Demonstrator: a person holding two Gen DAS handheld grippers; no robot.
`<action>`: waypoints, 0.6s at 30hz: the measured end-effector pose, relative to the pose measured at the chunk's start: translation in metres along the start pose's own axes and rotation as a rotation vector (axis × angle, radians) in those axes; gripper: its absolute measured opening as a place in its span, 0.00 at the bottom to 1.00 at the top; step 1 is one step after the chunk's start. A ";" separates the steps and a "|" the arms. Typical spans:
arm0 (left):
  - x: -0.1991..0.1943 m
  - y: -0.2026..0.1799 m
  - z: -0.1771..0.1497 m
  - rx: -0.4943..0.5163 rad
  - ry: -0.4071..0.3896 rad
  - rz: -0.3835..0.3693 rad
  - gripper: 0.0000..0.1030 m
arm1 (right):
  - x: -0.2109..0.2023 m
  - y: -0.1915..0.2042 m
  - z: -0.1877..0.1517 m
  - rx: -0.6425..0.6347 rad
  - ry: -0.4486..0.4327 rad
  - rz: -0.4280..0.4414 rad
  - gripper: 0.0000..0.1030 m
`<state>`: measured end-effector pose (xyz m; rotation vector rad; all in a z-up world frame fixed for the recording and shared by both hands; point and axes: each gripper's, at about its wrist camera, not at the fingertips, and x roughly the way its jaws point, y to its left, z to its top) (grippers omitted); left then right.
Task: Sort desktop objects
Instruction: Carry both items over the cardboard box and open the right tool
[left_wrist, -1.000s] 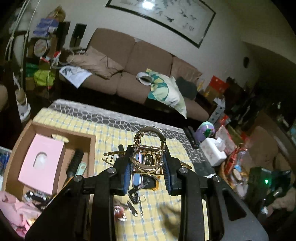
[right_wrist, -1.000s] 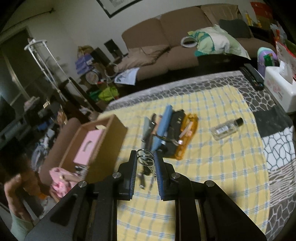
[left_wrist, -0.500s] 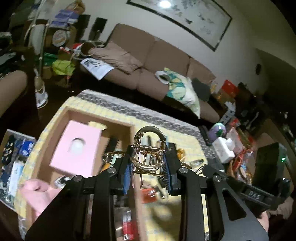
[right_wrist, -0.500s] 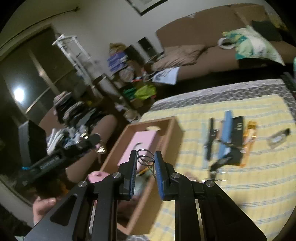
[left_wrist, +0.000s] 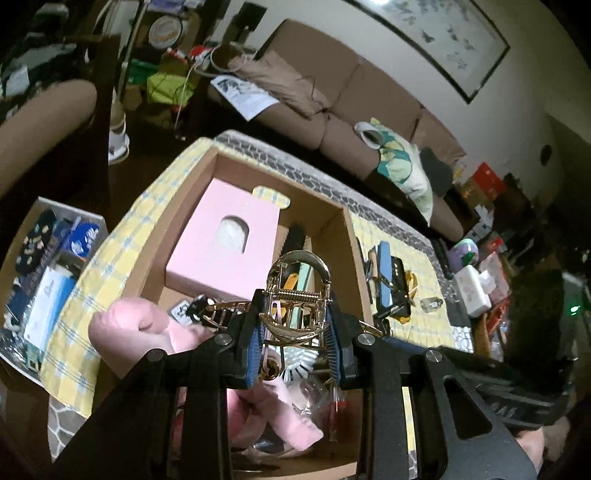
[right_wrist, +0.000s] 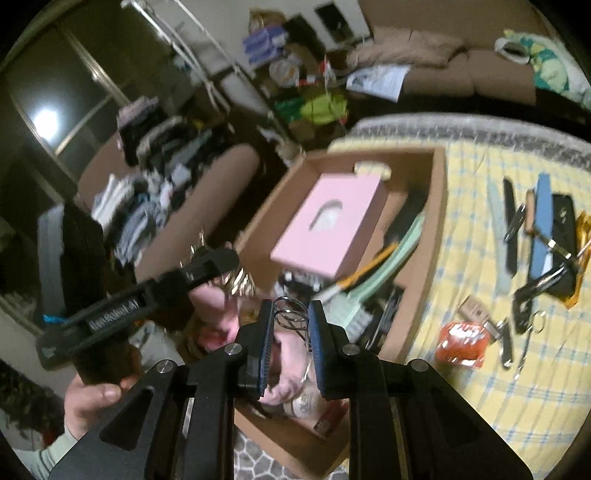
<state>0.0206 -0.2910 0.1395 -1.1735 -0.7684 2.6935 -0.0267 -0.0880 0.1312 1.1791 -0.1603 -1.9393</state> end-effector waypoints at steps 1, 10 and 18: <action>0.001 0.001 -0.001 -0.002 0.003 -0.003 0.26 | 0.006 -0.001 -0.001 0.005 0.021 0.004 0.18; 0.010 -0.002 -0.009 -0.038 0.045 -0.069 0.26 | 0.030 -0.024 -0.002 0.094 0.055 -0.010 0.28; 0.014 -0.008 -0.008 -0.052 0.027 -0.073 0.26 | -0.007 -0.027 0.012 0.107 -0.094 -0.053 0.57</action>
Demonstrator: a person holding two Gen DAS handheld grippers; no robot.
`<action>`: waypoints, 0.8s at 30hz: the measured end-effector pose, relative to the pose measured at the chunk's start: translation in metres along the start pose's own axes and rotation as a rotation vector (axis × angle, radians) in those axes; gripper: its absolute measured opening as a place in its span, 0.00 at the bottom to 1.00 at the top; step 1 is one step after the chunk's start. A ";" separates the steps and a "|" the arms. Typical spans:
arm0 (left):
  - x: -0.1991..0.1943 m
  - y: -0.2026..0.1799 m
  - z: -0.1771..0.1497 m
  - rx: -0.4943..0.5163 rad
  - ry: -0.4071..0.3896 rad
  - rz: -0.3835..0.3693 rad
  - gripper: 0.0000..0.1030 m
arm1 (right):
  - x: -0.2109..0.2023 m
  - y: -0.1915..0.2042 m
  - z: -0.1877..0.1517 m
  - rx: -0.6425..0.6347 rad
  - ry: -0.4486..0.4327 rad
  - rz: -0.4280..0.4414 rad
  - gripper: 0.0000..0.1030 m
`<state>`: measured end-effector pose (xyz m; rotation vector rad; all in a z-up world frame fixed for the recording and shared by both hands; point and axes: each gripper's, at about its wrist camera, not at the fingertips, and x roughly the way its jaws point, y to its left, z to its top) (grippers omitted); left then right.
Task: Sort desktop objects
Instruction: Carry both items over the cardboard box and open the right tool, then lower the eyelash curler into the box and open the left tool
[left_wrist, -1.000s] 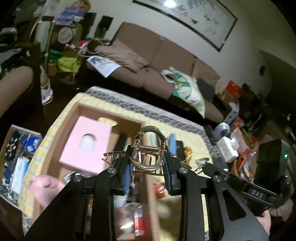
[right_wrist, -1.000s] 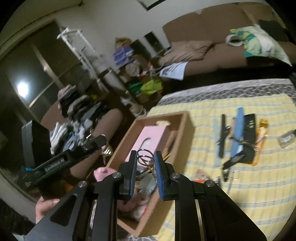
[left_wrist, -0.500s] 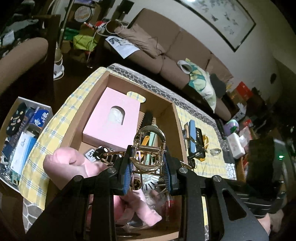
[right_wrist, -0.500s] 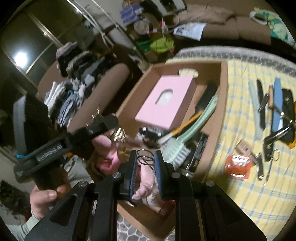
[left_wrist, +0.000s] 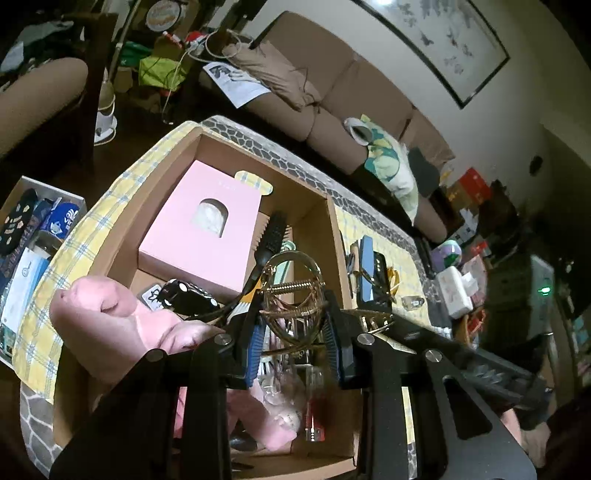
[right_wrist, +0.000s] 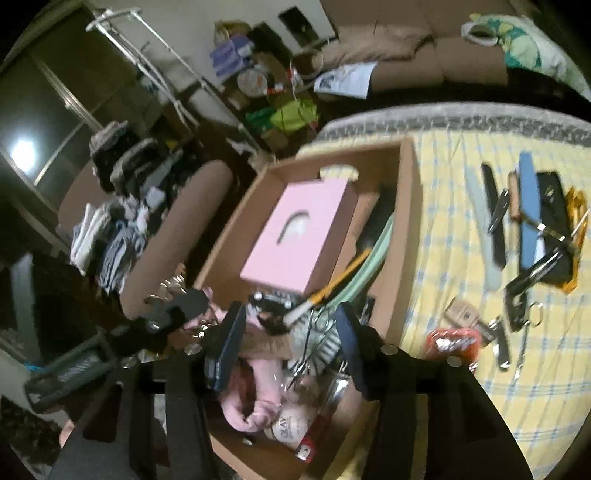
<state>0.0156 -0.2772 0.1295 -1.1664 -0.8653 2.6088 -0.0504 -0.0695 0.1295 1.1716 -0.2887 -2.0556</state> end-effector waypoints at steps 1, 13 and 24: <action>0.002 0.000 -0.001 0.000 0.007 0.000 0.26 | -0.006 -0.002 0.002 0.002 -0.016 0.000 0.59; 0.016 -0.028 -0.019 0.126 0.090 0.015 0.29 | -0.047 -0.022 0.003 0.008 -0.066 -0.061 0.62; -0.003 -0.010 -0.012 0.184 0.006 0.118 0.58 | -0.057 -0.034 0.000 0.008 -0.067 -0.072 0.66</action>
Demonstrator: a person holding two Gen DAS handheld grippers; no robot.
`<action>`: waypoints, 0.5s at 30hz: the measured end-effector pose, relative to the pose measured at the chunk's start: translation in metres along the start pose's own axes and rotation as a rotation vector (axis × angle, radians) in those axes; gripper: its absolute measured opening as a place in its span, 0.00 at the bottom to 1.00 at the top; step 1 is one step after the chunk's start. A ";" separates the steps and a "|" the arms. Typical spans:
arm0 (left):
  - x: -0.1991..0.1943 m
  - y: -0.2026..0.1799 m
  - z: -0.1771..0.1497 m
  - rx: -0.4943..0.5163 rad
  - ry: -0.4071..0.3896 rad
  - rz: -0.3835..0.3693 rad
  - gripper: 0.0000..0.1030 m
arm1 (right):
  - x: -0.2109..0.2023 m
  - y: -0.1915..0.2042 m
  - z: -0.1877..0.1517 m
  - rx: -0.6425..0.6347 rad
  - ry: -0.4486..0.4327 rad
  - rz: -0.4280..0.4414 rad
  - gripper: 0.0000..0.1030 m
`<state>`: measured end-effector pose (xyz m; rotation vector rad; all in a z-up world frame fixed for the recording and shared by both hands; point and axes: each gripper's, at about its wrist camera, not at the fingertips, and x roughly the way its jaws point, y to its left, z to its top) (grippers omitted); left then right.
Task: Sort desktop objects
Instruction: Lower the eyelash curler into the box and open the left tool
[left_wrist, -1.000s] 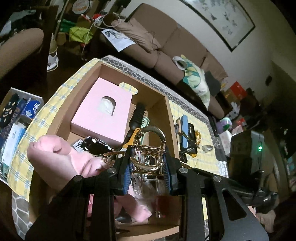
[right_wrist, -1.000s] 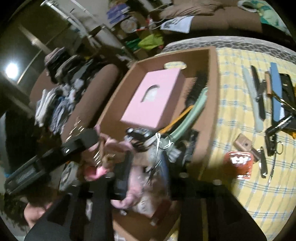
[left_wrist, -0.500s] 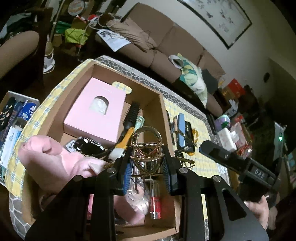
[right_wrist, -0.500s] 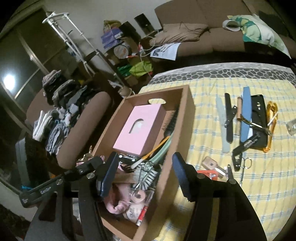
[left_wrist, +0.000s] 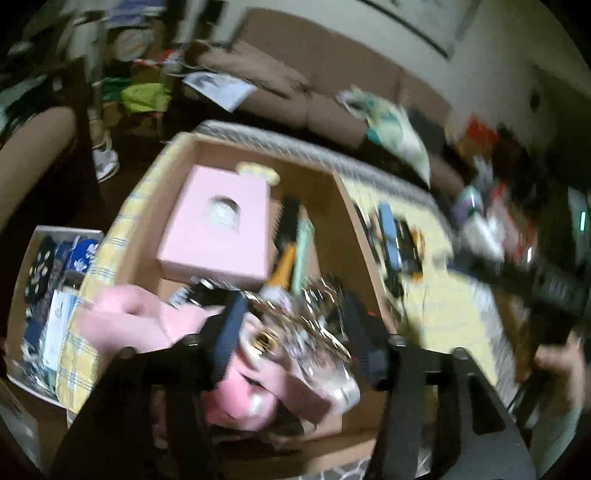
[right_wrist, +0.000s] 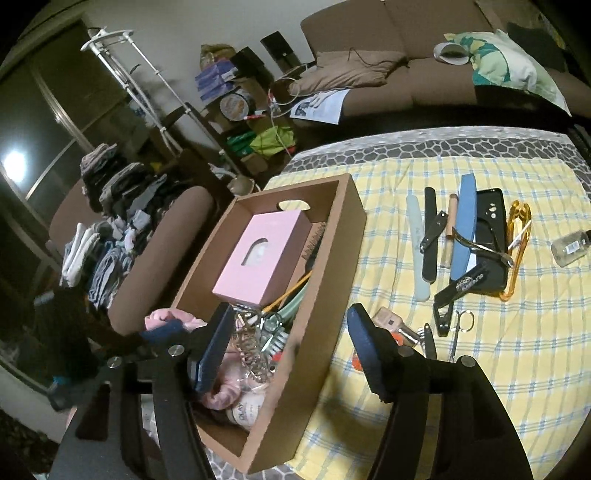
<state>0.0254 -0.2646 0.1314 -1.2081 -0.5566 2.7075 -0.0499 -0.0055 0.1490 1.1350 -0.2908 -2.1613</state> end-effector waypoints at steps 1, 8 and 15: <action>-0.003 0.008 0.003 -0.033 -0.017 0.001 0.60 | 0.000 0.000 0.000 0.002 0.000 -0.001 0.66; 0.003 0.025 0.010 -0.077 -0.016 0.011 0.66 | 0.004 0.003 -0.003 -0.013 0.016 -0.004 0.71; 0.011 0.011 0.013 -0.045 -0.019 -0.007 0.69 | 0.011 0.006 -0.006 -0.015 0.030 -0.007 0.72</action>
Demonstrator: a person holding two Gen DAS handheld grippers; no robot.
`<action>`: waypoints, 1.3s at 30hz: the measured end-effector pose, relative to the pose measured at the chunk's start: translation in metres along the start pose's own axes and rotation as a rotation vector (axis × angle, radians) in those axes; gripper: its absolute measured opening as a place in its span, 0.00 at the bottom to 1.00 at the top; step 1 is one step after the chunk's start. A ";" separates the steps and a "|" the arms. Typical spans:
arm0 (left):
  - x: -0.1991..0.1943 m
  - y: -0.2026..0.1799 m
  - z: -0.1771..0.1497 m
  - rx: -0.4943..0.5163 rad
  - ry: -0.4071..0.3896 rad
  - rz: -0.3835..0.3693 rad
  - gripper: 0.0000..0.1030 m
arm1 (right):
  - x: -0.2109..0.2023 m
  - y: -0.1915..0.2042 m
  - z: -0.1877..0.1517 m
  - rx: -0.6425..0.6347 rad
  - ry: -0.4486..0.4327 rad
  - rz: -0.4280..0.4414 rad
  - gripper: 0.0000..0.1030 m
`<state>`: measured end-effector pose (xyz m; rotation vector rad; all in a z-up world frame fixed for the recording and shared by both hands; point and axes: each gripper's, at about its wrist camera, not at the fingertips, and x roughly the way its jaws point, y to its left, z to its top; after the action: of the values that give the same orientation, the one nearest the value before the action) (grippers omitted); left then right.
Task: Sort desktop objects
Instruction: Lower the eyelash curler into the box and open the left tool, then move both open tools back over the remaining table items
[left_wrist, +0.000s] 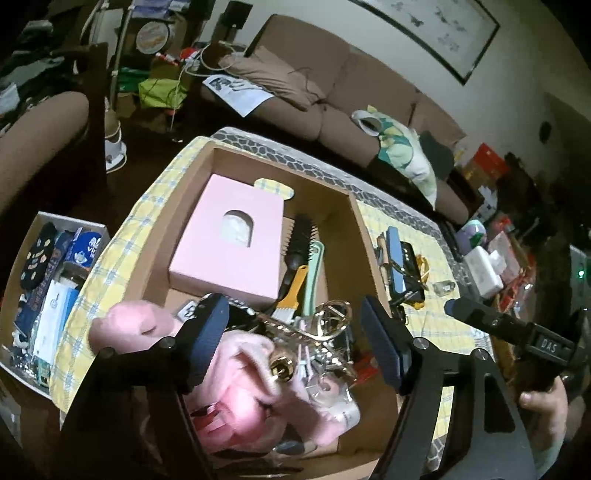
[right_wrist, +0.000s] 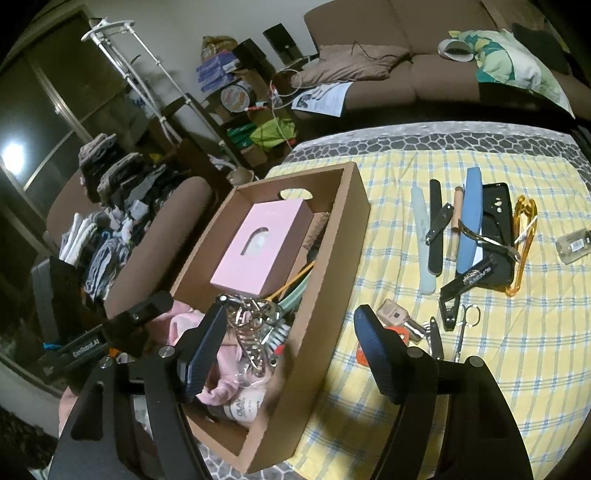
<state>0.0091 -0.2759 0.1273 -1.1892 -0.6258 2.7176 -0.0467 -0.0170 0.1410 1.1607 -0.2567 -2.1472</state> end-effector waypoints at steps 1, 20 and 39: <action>0.001 -0.005 0.001 0.018 -0.003 0.008 0.70 | 0.001 0.000 0.000 0.002 0.000 0.002 0.72; 0.080 -0.066 -0.024 0.402 0.219 0.126 0.27 | -0.008 -0.006 -0.002 0.011 -0.005 0.000 0.72; 0.038 -0.075 -0.034 0.456 0.231 0.024 0.80 | -0.020 -0.014 -0.005 0.001 -0.001 -0.011 0.79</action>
<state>0.0032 -0.1864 0.1114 -1.3499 0.0382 2.4888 -0.0412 0.0071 0.1450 1.1639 -0.2524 -2.1581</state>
